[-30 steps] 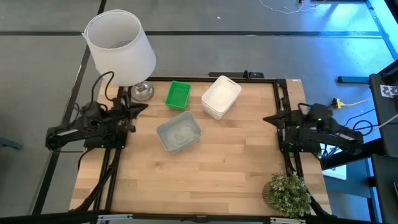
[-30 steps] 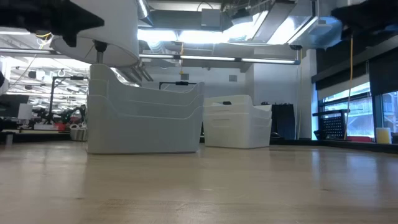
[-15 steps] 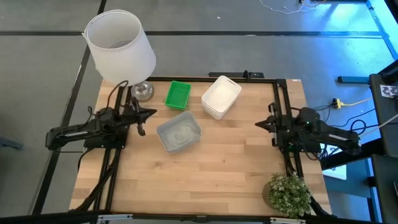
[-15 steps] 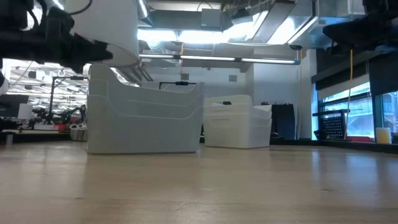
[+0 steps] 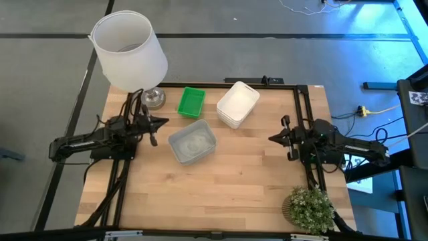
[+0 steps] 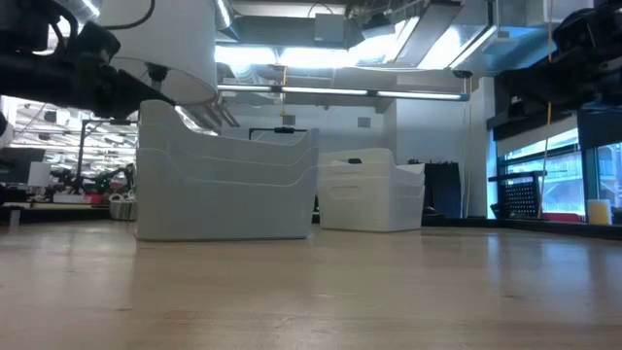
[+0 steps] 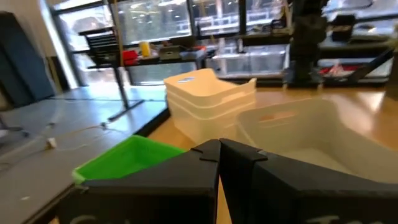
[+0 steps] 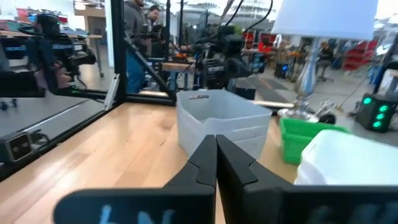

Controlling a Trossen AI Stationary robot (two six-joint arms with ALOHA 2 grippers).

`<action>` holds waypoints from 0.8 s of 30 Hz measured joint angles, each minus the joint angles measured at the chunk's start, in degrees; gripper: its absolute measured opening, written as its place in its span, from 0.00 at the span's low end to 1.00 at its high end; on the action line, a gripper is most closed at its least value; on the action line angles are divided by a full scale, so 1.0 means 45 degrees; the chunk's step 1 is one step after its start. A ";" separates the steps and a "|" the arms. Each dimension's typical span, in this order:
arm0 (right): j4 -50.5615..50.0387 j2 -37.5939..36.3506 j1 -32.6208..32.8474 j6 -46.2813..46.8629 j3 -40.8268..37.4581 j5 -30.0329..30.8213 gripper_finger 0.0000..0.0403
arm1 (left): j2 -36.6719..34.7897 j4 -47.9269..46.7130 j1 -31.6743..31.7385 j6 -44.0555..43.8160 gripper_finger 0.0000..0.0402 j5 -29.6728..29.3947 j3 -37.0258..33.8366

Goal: Stack baskets by color
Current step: Return to Home Position

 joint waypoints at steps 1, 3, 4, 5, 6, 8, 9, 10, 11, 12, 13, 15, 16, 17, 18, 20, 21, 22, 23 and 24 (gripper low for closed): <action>-0.0012 0.0015 0.0000 0.0110 -0.0001 -0.0030 0.00 | 0.0001 -0.0037 -0.0005 0.0169 0.00 -0.0182 0.0000; 0.0014 0.0015 0.0000 0.0221 -0.0001 -0.0049 0.00 | 0.0006 -0.0019 0.0000 0.0454 0.00 -0.0531 0.0000; 0.0006 0.0015 0.0000 0.0224 -0.0001 -0.0045 0.00 | 0.0006 -0.0012 0.0000 0.0646 0.00 -0.0586 0.0000; -0.0002 0.0020 0.0000 0.0224 -0.0001 -0.0048 0.00 | 0.0006 -0.0009 0.0000 0.0836 0.00 -0.0591 0.0000; 0.0003 0.0020 0.0000 0.0217 -0.0001 -0.0050 0.00 | 0.0006 -0.0009 -0.0003 0.1049 0.00 -0.0589 0.0000; -0.0002 0.0020 0.0000 0.0220 -0.0001 -0.0048 0.00 | 0.0006 -0.0009 -0.0005 0.1267 0.00 -0.0656 0.0000; -0.0002 0.0020 0.0000 0.0229 -0.0001 -0.0050 0.00 | 0.0006 -0.0006 -0.0005 0.1267 0.00 -0.0778 0.0000; -0.0001 0.0020 0.0000 0.0222 -0.0001 -0.0050 0.00 | 0.0006 -0.0004 -0.0005 0.1191 0.00 -0.0930 0.0000; -0.0002 0.0020 0.0000 0.0190 -0.0001 -0.0050 0.00 | 0.0006 0.0001 0.0000 0.1053 0.00 -0.1067 0.0000; 0.0001 0.0020 0.0000 0.0176 -0.0001 -0.0049 0.00 | 0.0006 0.0010 0.0000 0.0823 0.00 -0.1153 0.0000; 0.0000 0.0020 0.0000 0.0216 -0.0001 -0.0050 0.00 | 0.0006 0.0015 -0.0003 0.0582 0.00 -0.1192 0.0000; 0.0003 0.0020 0.0000 0.0553 -0.0001 -0.0054 0.00 | 0.0006 0.0020 0.0000 0.0517 0.00 -0.1282 0.0000; 0.0003 0.0020 0.0000 0.0637 -0.0001 -0.0050 0.00 | 0.0006 0.0023 -0.0005 0.0761 0.00 -0.1346 0.0000; 0.0003 0.0020 0.0000 0.0620 -0.0001 -0.0050 0.00 | 0.0006 0.0030 -0.0002 0.1075 0.00 -0.1409 0.0000; 0.0003 0.0020 0.0000 0.0573 -0.0001 -0.0050 0.00 | 0.0006 0.0030 0.0000 0.1352 0.00 -0.1436 0.0000; 0.0003 0.0020 0.0000 0.0604 -0.0001 -0.0050 0.00 | 0.0006 0.0027 -0.0002 0.1709 0.00 -0.1416 0.0000; 0.0003 0.0020 0.0000 0.0618 -0.0001 -0.0050 0.00 | 0.0006 0.0025 -0.0005 0.1795 0.00 -0.1400 0.0000; 0.0003 0.0020 0.0002 0.0608 -0.0001 -0.0051 0.00 | 0.0006 0.0025 -0.0004 0.1803 0.00 -0.1400 0.0000; 0.0003 0.0020 0.0000 0.0582 -0.0001 -0.0050 0.00 | 0.0006 0.0025 -0.0003 0.1803 0.00 -0.1400 0.0000; 0.0003 0.0020 0.0005 0.0566 -0.0001 -0.0050 0.00 | 0.0006 0.0025 -0.0005 0.1803 0.00 -0.1400 0.0000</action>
